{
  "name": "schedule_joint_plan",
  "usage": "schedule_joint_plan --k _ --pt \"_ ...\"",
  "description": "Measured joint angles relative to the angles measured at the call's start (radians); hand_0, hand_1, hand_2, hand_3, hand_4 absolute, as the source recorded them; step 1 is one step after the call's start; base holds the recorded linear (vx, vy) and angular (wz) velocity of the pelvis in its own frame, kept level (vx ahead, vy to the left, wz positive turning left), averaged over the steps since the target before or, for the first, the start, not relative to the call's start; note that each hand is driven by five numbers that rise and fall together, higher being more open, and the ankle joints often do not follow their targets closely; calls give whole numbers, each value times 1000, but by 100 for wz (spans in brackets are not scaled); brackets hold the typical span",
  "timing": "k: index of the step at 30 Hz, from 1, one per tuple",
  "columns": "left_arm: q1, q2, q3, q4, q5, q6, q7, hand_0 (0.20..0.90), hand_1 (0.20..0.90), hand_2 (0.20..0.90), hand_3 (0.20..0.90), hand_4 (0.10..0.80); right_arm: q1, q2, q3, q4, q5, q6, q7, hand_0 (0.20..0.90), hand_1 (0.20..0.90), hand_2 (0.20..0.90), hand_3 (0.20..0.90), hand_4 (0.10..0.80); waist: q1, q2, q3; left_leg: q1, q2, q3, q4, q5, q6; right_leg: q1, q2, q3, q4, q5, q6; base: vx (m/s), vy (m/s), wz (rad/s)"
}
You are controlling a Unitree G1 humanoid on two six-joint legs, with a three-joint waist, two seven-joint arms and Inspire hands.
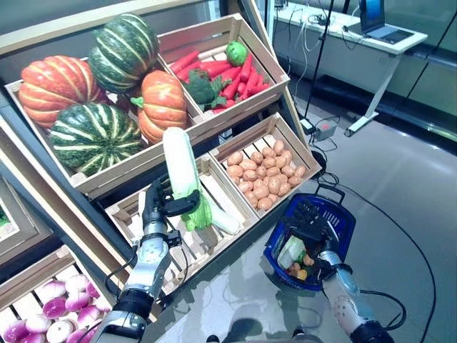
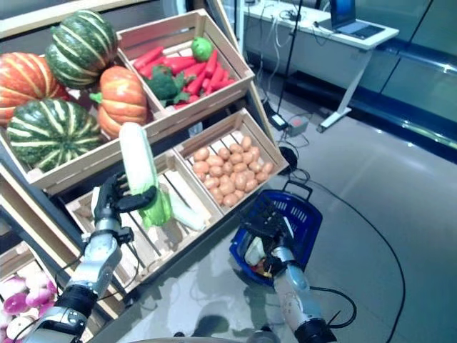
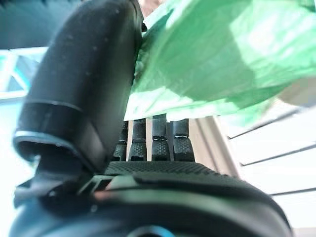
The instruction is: Put vegetables into the basket
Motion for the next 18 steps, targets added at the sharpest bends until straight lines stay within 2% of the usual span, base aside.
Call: schedule_joint_plan --k 8,18 --pt "4 6 -110 -128 168 3 -131 300 300 300 300 400 -88 -11 -14 -52 31 44 31 900 900 900 900 800 21 -36 -23 0 2 -24 -1 11 -3 23 5 -23 -15 12 -4 26 -51 8" --pt "3 18 -184 -155 252 9 -202 300 300 300 300 400 -189 -9 -14 -96 122 57 54 900 900 900 900 800 44 -44 -30 -1 2 -28 -1 15 -4 24 5 -24 -15 16 -5 38 -26 1"
